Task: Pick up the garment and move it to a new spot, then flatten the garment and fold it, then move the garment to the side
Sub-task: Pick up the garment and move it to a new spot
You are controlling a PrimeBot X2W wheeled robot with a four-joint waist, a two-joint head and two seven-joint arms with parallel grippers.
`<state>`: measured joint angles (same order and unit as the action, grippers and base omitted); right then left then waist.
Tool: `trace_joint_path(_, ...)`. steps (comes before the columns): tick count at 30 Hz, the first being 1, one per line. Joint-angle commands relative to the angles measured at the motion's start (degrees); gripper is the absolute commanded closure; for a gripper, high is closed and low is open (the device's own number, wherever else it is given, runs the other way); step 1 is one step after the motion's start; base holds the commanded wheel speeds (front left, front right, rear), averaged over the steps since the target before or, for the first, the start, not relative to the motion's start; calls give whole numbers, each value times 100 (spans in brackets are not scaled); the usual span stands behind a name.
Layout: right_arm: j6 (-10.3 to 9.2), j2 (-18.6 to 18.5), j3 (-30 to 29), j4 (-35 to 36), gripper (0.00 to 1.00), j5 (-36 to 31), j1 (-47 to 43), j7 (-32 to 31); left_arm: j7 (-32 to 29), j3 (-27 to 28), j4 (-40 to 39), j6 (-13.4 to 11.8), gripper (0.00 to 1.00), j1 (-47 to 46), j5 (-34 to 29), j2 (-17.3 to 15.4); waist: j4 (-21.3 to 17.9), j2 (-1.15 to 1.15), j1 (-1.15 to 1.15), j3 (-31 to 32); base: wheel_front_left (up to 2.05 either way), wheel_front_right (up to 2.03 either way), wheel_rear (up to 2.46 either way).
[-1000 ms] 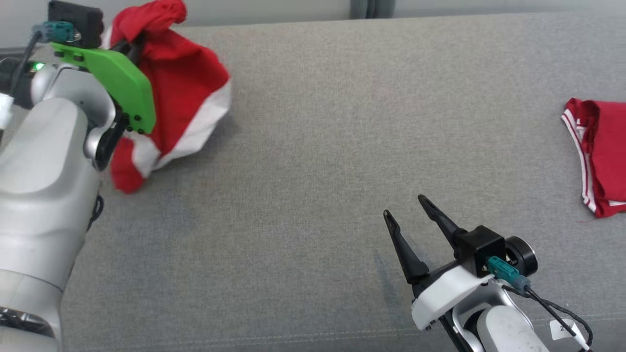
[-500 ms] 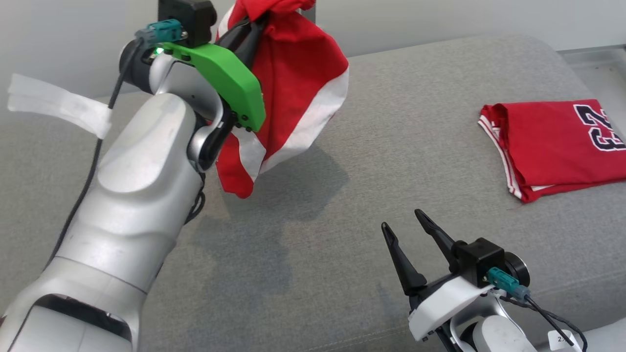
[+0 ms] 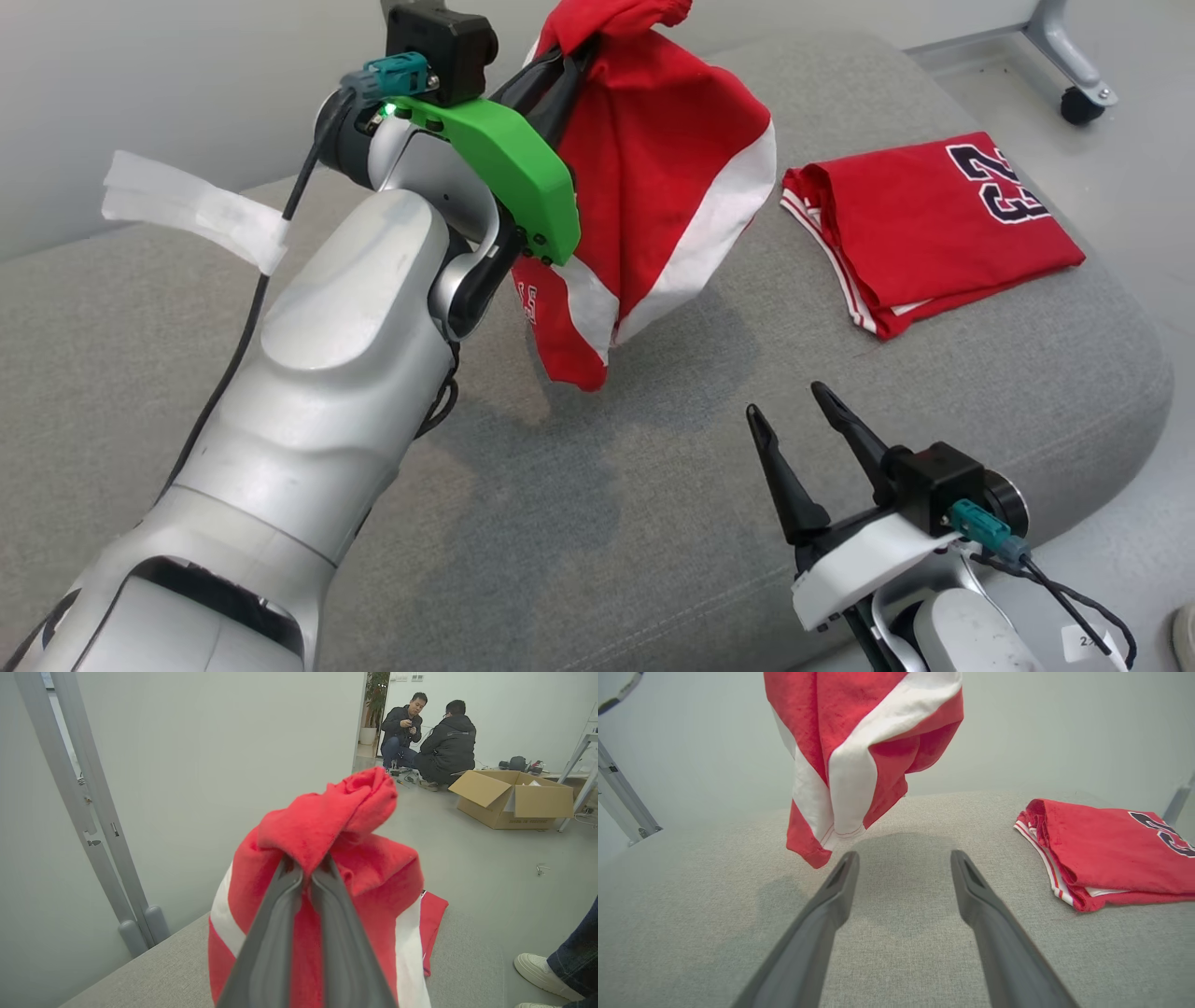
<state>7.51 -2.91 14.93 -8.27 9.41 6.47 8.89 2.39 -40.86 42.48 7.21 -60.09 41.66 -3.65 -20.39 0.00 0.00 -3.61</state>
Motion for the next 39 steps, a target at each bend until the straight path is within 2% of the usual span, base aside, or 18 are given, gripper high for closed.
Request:
trace_joint_path(1, -5, 2, -49, 19, 0, -25, 80, 48, 81, 46, 27, -21, 100, -53, 84, 2, -219, 0, 0, -281, 0, 0, 0)
trace_joint_path(5, -5, 3, -156, 45, 0, -57, 94, 97, 235, 127, 208, -41, 100, 101, 248, 15, -229, 0, 0, -466, 0, 0, 0)
trace_joint_path(14, -5, 1, -327, 138, 0, -167, 121, 71, 556, 494, 1168, -404, 100, 1053, 653, -229, 161, 0, 0, -642, 0, 0, 0)
trace_joint_path(23, -5, -1, -402, 207, 0, -249, -53, -52, 1040, 583, 1342, -284, 100, 2117, 774, -399, 840, 0, 0, -347, 0, 0, 0)
trace_joint_path(27, -5, -4, -363, 219, 0, -238, -139, -109, 1155, 539, 1207, -340, 98, 2579, 746, -387, 1017, 0, 0, -131, 0, 0, 0)
trace_joint_path(28, -5, -4, -366, 229, 0, -242, -166, -132, 1176, 518, 1173, -363, 66, 2692, 730, -375, 1056, 0, 0, -92, 0, 0, 0)
trace_joint_path(30, -5, -2, -353, 245, 0, -245, -188, -166, 1192, 503, 1106, -417, 17, 2933, 717, -375, 1114, 0, 0, -4, 0, 0, 0)
trace_joint_path(31, -5, -2, -349, 253, 0, -243, -199, -178, 1204, 505, 1071, -441, 0, 3036, 729, -372, 1133, 0, 0, 27, 0, 0, 0)
trace_joint_path(39, -5, -2, -384, 296, 0, -226, -311, -257, 1253, 569, 646, -738, 0, 3677, 694, -527, 1186, 0, 0, 214, 0, 0, 0)
